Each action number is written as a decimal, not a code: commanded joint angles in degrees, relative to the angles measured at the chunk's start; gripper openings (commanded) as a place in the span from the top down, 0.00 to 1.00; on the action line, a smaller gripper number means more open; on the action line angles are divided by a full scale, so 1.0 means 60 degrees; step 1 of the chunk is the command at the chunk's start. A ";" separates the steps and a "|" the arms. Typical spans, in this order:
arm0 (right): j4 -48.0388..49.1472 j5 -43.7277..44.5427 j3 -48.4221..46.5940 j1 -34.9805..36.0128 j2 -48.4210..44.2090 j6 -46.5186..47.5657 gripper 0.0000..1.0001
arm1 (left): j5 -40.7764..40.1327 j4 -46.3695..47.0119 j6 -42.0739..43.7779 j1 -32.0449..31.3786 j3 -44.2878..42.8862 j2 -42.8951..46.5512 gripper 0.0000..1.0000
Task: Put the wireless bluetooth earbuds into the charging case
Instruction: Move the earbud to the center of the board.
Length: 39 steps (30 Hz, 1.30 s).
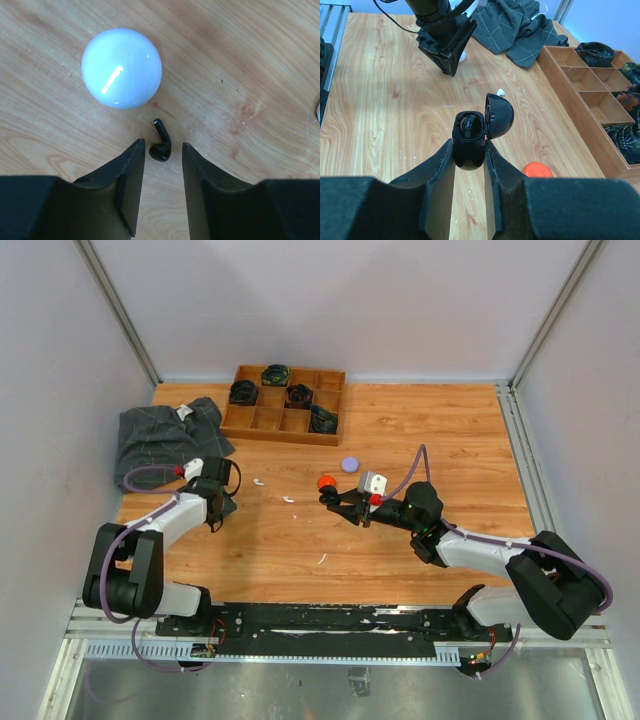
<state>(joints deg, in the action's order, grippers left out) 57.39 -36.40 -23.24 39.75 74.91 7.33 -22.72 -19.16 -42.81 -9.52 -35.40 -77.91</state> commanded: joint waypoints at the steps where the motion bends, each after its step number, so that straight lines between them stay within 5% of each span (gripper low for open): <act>1: 0.0284 -0.0061 -0.0024 0.0003 -0.0023 0.0126 0.99 | 0.0024 0.0029 0.0352 0.0079 -0.0143 -0.0370 0.63; 11: 0.0349 -0.0039 0.0030 0.0001 -0.0152 0.0080 0.99 | 0.1304 -0.0364 0.1322 -0.0036 -0.0571 -0.0865 0.87; 22: 0.0308 0.0105 0.0076 -0.0005 -0.0204 0.0198 0.99 | 0.2672 -0.0995 0.2004 -0.2572 -0.1390 -0.1417 0.90; 28: 0.0296 -0.0002 0.0044 -0.0004 -0.0133 0.0182 0.99 | 0.1904 -0.1792 0.1871 -0.3781 -0.1667 -0.1660 0.82; 39: 0.0267 -0.0063 0.0032 -0.0011 -0.0189 0.0195 0.99 | 0.0827 -0.2236 0.1510 -0.3819 -0.1531 -0.1268 0.55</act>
<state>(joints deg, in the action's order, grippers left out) 57.39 -36.38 -23.24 39.75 74.83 7.57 -13.43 -27.35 -32.91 -32.34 -45.39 -86.39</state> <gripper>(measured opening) 0.260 0.425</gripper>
